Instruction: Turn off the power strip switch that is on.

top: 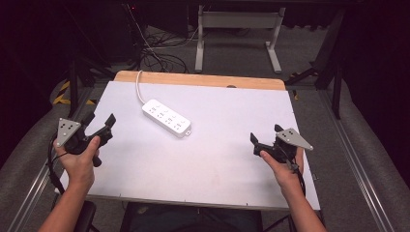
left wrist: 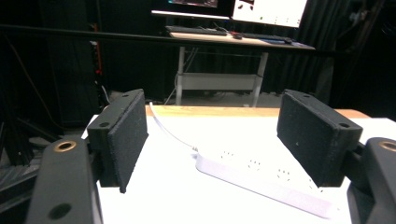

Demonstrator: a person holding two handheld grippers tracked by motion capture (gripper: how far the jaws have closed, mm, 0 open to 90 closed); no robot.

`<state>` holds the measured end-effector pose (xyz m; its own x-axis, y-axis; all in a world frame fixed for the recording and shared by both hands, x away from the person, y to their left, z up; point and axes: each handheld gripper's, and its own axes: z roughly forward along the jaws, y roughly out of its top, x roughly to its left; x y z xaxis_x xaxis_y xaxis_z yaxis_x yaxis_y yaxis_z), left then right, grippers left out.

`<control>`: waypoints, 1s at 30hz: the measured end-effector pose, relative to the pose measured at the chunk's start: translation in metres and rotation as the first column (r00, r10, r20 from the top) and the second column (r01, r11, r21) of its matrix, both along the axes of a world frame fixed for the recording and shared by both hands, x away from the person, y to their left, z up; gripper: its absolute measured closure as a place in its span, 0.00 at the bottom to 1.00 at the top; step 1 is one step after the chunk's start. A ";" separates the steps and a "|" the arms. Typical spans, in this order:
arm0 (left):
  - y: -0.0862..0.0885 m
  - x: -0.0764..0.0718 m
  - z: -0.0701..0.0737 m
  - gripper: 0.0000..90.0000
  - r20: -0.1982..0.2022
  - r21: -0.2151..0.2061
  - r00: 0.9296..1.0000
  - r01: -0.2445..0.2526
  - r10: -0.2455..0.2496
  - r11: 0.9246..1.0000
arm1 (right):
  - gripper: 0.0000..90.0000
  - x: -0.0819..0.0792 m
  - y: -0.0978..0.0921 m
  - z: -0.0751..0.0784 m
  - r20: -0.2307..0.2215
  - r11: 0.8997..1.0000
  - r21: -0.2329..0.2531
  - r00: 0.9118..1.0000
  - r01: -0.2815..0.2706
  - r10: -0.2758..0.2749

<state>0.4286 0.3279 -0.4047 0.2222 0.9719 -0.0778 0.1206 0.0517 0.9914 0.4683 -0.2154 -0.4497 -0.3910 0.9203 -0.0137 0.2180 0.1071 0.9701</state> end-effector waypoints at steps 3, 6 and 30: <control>0.000 -0.001 0.000 0.26 0.007 0.018 1.000 0.008 -0.008 1.000 | 0.07 0.000 -0.001 0.000 0.002 1.000 -0.001 1.000 -0.001 0.001; 0.002 0.000 -0.001 0.23 -0.004 0.016 1.000 0.012 -0.011 1.000 | 0.07 0.000 -0.001 0.001 0.004 1.000 0.002 1.000 0.001 -0.001; 0.001 0.002 -0.003 0.07 -0.031 0.009 0.997 0.067 -0.067 0.998 | 0.05 -0.003 -0.004 0.002 0.010 1.000 0.009 1.000 0.015 -0.015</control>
<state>0.4307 0.3286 -0.4081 0.2842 0.9558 -0.0756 0.1540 0.0323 0.9875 0.4654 -0.2191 -0.4477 -0.3766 0.9263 -0.0090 0.2099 0.0948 0.9731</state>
